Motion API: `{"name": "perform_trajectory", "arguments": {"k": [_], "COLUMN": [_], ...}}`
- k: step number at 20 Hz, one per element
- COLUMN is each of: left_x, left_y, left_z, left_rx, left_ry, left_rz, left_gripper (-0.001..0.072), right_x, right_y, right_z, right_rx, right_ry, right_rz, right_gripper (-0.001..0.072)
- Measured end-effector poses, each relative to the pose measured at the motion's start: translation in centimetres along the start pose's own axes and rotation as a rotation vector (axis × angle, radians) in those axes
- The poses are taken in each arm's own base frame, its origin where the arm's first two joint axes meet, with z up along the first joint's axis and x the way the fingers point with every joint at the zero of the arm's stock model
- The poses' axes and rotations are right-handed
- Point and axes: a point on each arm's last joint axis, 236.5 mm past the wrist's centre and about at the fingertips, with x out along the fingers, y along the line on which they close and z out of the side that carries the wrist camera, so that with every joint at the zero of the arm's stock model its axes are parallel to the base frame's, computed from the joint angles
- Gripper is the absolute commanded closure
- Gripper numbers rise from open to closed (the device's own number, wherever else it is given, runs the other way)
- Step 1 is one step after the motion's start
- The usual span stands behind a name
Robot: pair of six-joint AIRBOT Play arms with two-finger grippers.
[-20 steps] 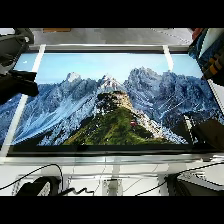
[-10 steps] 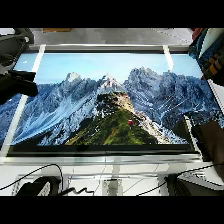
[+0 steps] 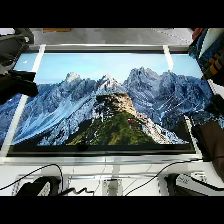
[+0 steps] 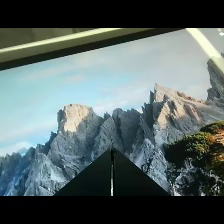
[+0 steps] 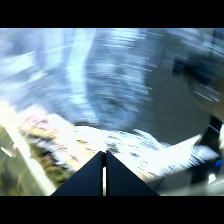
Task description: Fold the clothes and pants, and hang the long-sleeved shirts on hangers.
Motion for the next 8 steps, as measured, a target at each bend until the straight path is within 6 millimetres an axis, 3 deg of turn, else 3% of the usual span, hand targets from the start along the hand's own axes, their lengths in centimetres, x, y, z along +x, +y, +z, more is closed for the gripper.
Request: {"name": "perform_trajectory", "arguments": {"k": [4,8], "left_x": [0.0,0.0], "left_y": [0.0,0.0], "left_z": [0.0,0.0], "left_rx": [0.0,0.0], "left_ry": [0.0,0.0], "left_rz": [0.0,0.0], "left_gripper": [0.0692,0.0692], "right_x": [1.1,1.1], "right_y": [10.9,18.7], "right_z": [-0.9,-2.8], "right_rx": [-0.406,-0.74], "right_ry": [-0.012,-0.11], "right_rz": [-0.006,-0.071], "right_gripper": [0.0694,0.0693]}}
